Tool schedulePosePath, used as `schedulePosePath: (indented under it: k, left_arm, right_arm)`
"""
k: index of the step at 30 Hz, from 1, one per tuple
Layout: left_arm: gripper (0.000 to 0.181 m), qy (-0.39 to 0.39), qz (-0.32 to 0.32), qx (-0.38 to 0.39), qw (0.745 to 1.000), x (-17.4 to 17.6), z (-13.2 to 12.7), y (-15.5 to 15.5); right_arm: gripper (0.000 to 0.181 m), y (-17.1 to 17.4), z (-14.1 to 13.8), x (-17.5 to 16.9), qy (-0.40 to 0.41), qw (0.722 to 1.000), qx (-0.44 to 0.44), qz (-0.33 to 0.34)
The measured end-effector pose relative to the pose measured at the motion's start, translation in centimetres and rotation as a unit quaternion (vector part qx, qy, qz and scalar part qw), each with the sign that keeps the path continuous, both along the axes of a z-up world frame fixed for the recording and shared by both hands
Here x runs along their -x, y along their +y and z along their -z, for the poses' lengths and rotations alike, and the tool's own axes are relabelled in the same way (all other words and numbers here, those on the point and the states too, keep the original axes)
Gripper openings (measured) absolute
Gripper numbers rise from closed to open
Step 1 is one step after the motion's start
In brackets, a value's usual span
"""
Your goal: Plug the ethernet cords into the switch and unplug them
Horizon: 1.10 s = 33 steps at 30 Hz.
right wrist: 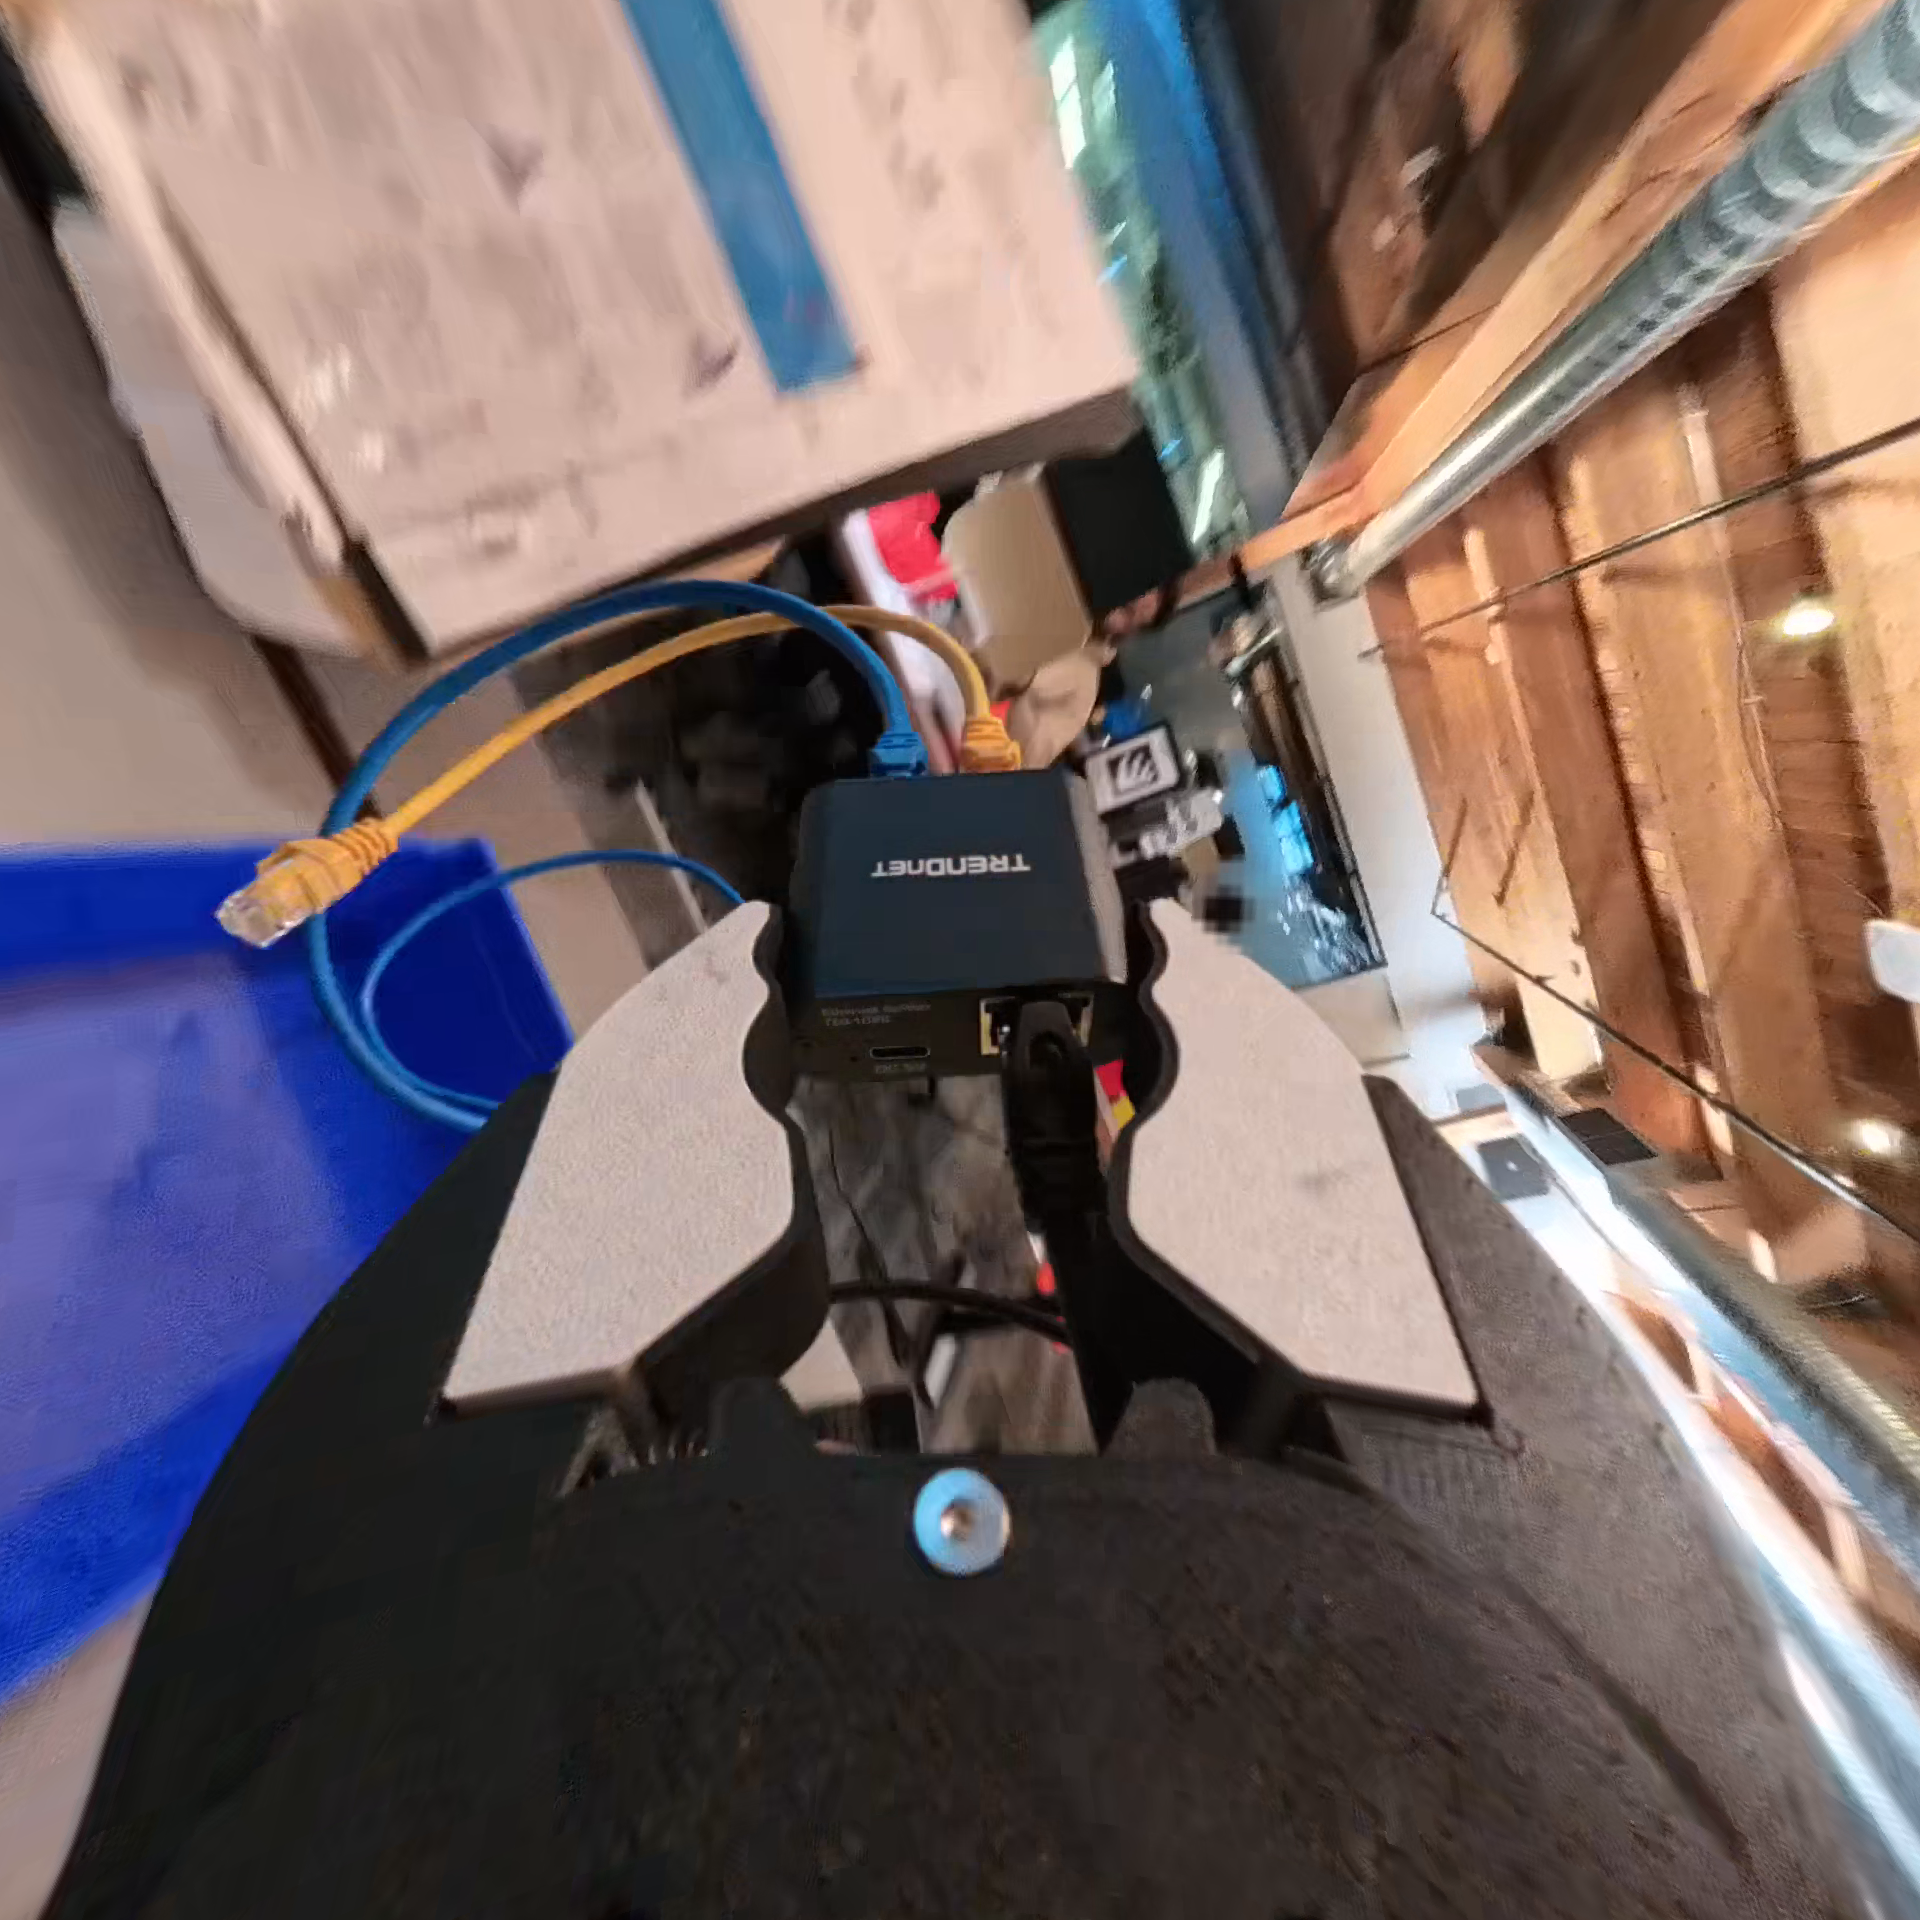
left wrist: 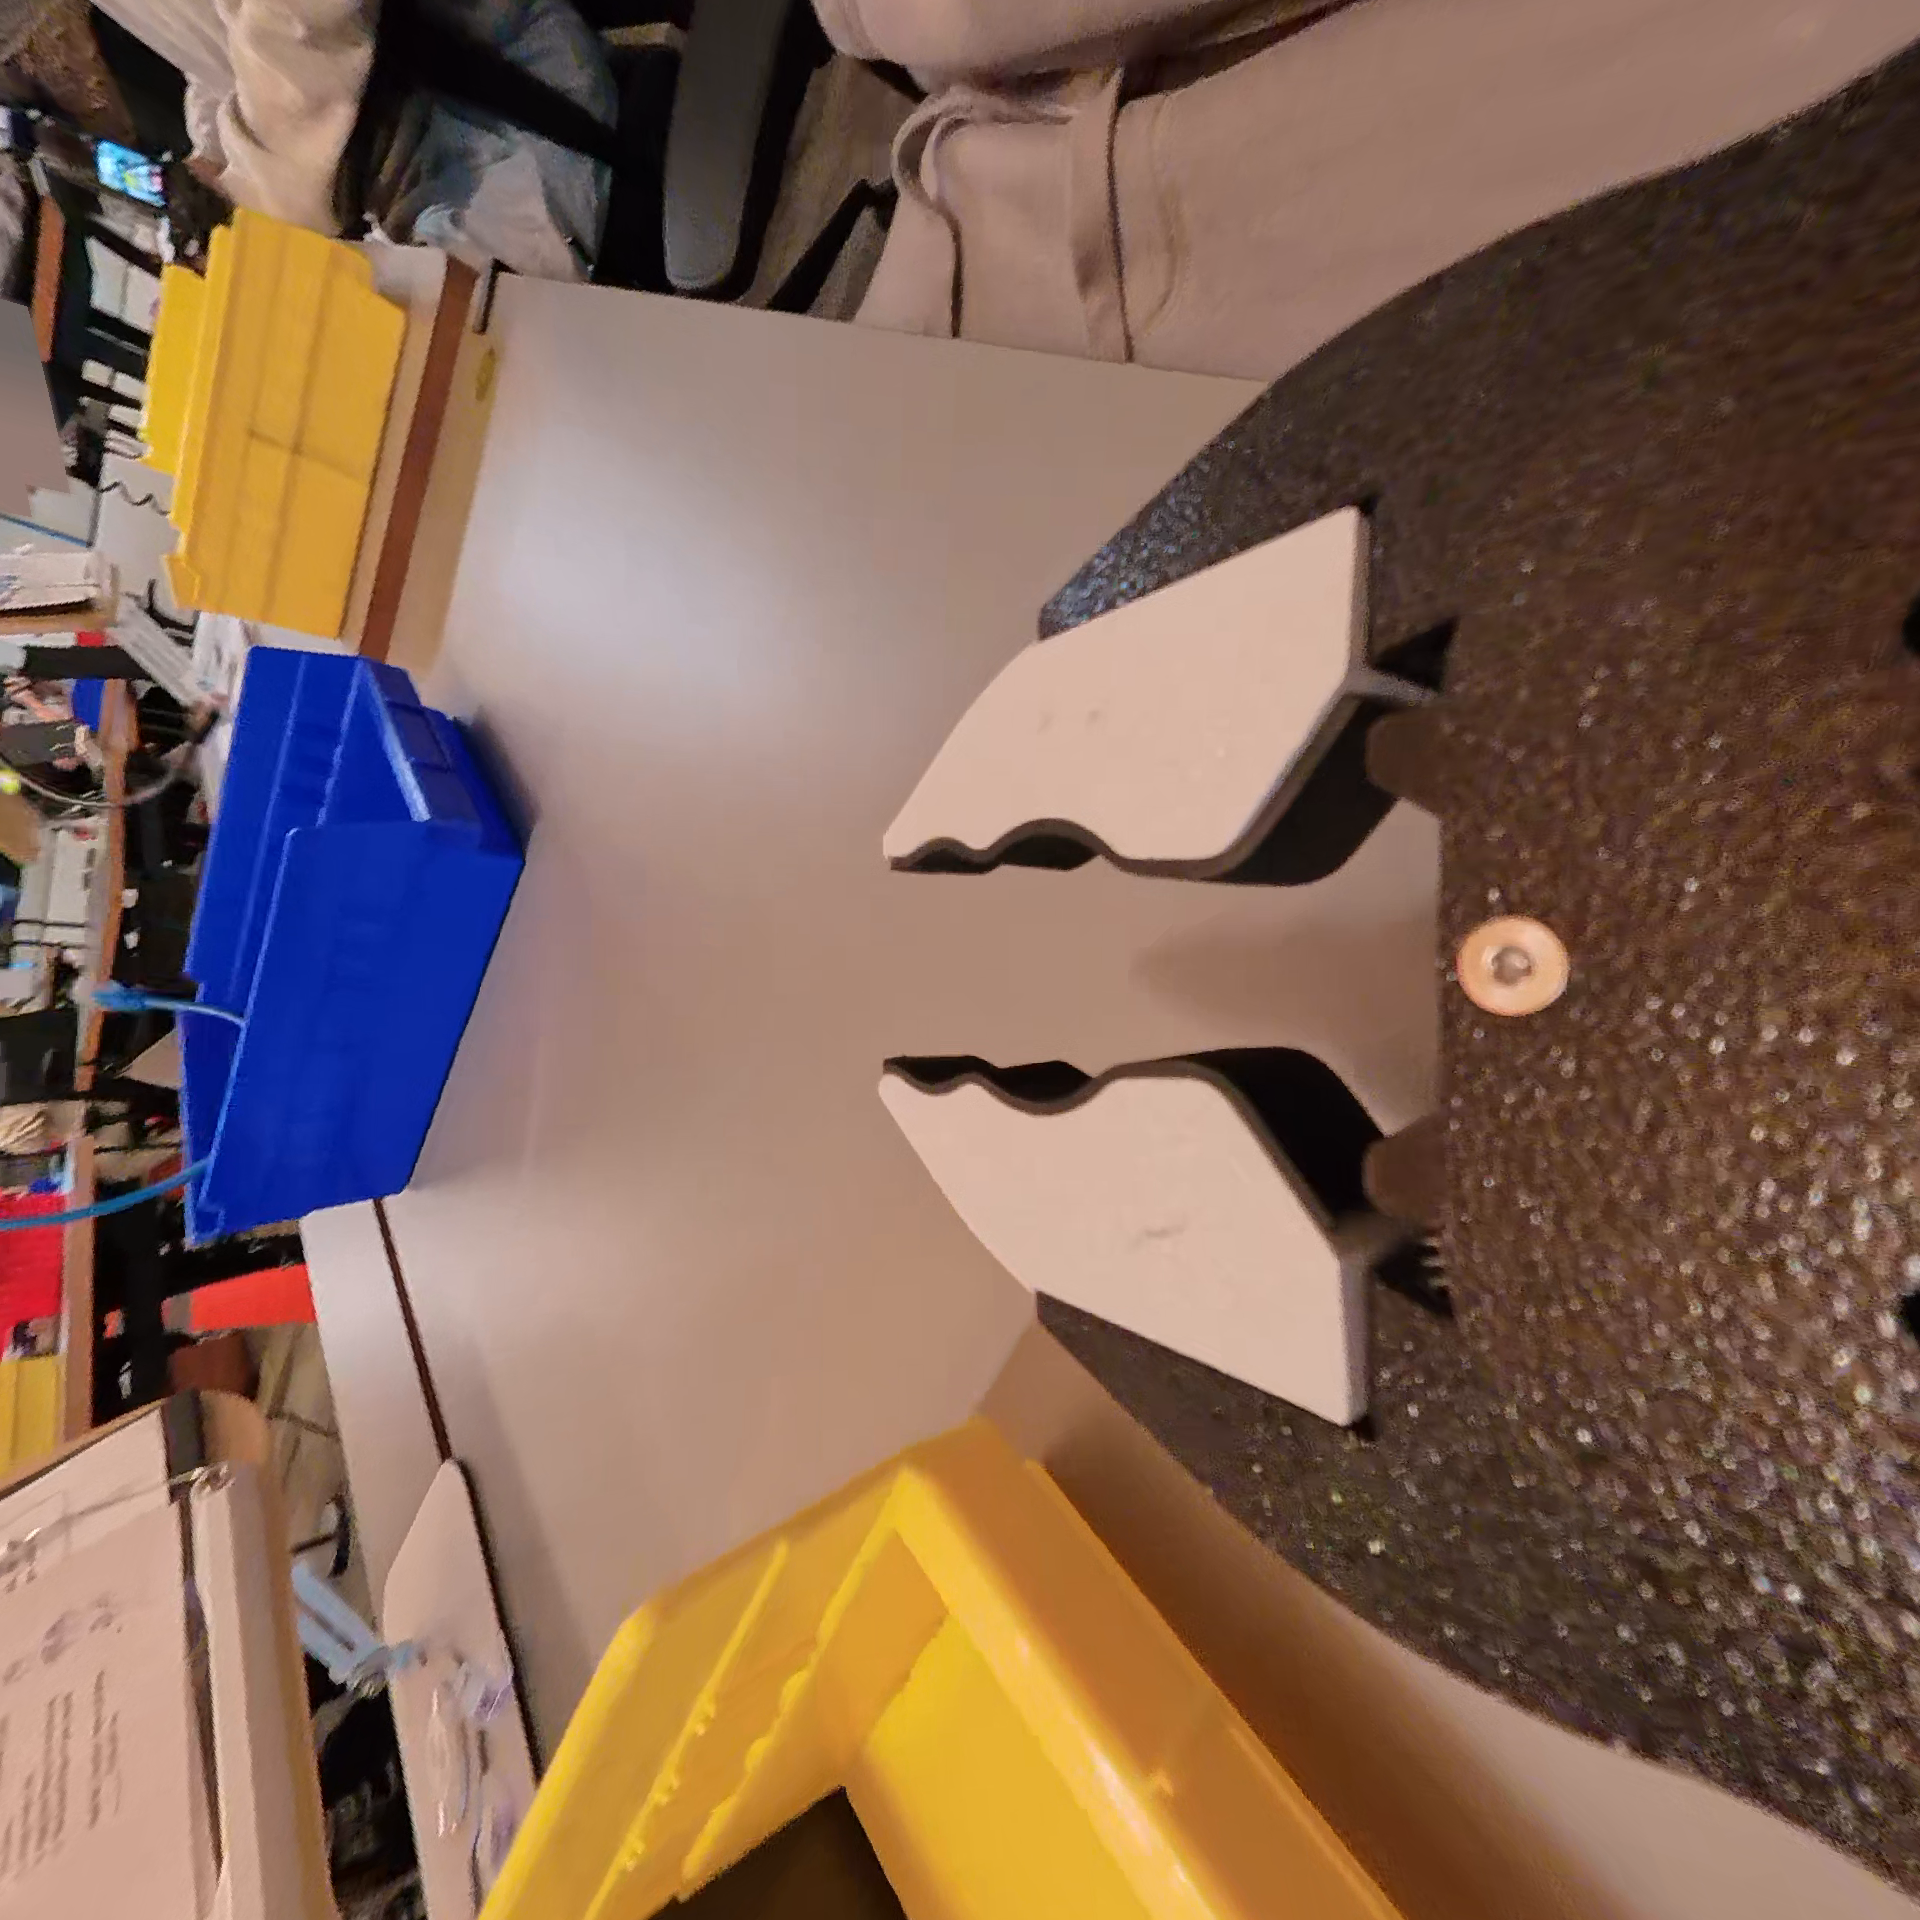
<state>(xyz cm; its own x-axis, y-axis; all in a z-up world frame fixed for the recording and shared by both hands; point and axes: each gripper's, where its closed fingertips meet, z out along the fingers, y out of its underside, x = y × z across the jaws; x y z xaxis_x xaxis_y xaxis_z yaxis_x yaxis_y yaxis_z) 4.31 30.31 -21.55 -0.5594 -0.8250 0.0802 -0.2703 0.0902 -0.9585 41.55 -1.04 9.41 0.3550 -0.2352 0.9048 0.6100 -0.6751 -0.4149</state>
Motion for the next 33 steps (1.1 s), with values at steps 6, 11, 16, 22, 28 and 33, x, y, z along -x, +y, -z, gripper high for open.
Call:
schedulePosePath:
  k: [6, 11, 16, 22, 28, 33]
  left_arm:
    - [0.033, 0.05, 0.049, -0.011, 0.998, -0.5, 1.3, -1.3]
    - [0.034, 0.096, 0.073, -0.006, 0.993, -1.2, 2.3, -1.9]
    - [0.033, 0.125, 0.088, -0.003, 0.988, -1.3, 2.9, -2.2]
    - [0.031, 0.112, 0.095, -0.012, 0.989, -1.1, 2.8, -2.4]
    - [0.03, 0.109, 0.099, 0.002, 0.989, -1.0, 2.5, -2.4]
    - [0.029, 0.118, 0.104, 0.002, 0.988, -1.0, 2.7, -2.5]
  right_arm:
    - [0.062, 2.8, 6.8, -1.1, 0.021, 0.986, 0.162, 0.031]
    - [0.062, 6.4, 7.3, 0.1, 0.041, 0.97, 0.236, 0.033]
    - [0.062, 9.5, 7.7, 0.7, 0.055, 0.956, 0.288, 0.023]
    - [0.062, 7.0, 12.3, -4.5, 0.103, 0.963, 0.235, 0.084]
    - [0.062, 1.9, 13.5, -6.6, 0.168, 0.977, 0.075, 0.105]
    - [0.062, -0.9, 17.0, -6.1, 0.202, 0.965, 0.109, 0.125]
